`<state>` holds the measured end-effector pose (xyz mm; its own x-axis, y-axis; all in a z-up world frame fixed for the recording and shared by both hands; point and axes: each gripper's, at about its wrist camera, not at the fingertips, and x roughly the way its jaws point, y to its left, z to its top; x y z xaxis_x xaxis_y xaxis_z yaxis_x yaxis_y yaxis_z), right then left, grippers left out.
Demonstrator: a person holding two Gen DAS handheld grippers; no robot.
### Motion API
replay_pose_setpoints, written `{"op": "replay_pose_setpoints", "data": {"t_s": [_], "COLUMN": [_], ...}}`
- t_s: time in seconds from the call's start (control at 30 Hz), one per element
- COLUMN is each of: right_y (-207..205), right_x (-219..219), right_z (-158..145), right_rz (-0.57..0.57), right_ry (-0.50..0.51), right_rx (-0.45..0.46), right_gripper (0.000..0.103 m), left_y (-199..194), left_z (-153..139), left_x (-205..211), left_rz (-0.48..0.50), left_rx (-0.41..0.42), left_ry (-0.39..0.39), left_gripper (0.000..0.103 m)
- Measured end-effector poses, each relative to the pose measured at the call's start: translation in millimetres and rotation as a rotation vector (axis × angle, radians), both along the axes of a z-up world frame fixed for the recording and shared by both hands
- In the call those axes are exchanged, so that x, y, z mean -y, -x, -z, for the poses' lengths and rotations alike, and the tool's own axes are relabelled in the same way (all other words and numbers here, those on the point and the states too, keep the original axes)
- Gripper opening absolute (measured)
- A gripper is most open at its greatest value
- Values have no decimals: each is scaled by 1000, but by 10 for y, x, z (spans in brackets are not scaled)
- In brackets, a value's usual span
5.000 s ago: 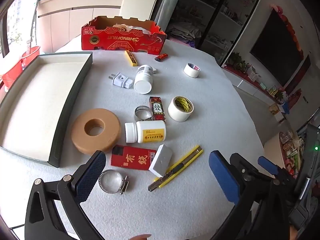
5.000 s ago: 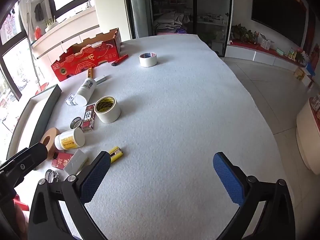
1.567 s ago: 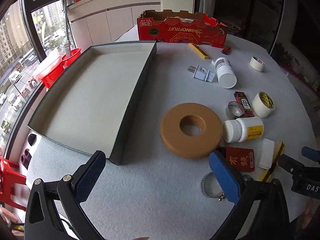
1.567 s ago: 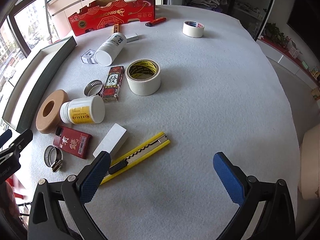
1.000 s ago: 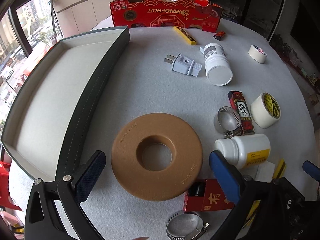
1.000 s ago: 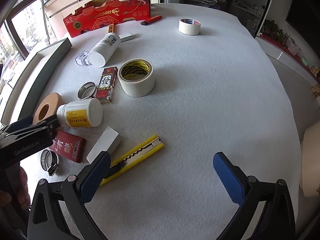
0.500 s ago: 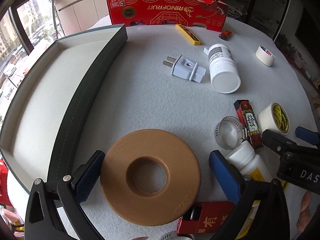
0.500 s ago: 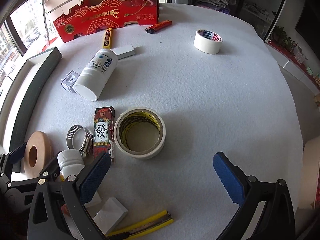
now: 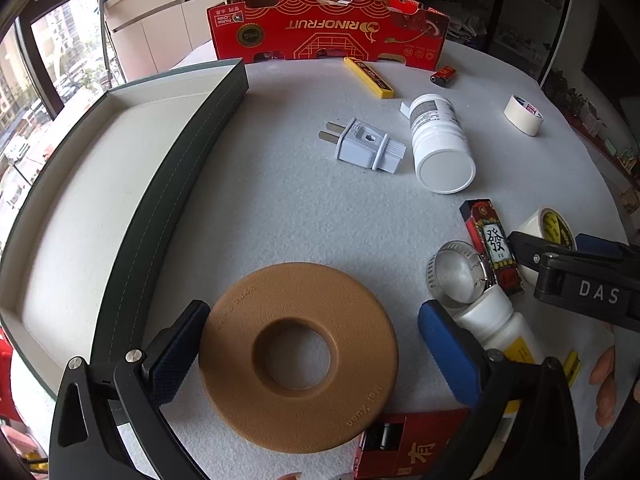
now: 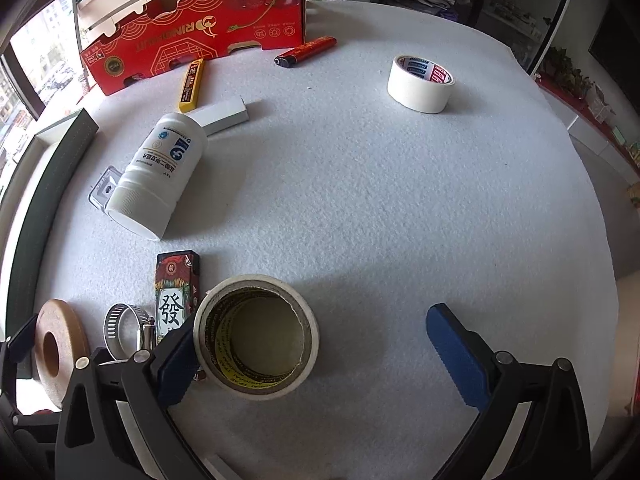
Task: Organize rigid objects
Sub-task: 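Grasp the tan cork ring with the left gripper while the right gripper grasps the white tape roll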
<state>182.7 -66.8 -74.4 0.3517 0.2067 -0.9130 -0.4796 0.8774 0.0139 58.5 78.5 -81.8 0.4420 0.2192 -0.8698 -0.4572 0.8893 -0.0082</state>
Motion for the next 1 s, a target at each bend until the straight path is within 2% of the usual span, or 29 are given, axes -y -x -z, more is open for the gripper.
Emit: {"op": "replay_pose_setpoints", "data": {"t_s": [0.3,0.67,0.73,0.83,0.9,0.97,1.0], "right_y": [30,30,69,142,182,207,210], "right_x": [5,-35,-44,-78,-111,-130,-127], "right_z": [-10,-28,-49,-97,-121,-135,-132], "right_rz": [-10,-15,-30,-62,-83,-92,-89], "right_ry": [-6,13,9,-1,-5,-8,-10], "right_rx": [20,-9,-5,3,3,1,-1], "right_gripper": [103,102,96,78,59,50,50], "left_y": [23,-34,-43,-29,-23,-9,0], "left_z": [3,-7,-17,-54,-55,-60,-64], "left_x": [20,4,0,28,34,30,25], "left_rz": [-7,-11,-7,10,16,18,17], "left_rx": [21,-19,-28,-20,-25,-27,-27], "left_ry": [-13,9,16,12,15,19,23], "left_gripper": [103,102,100,88,88,88,88]}}
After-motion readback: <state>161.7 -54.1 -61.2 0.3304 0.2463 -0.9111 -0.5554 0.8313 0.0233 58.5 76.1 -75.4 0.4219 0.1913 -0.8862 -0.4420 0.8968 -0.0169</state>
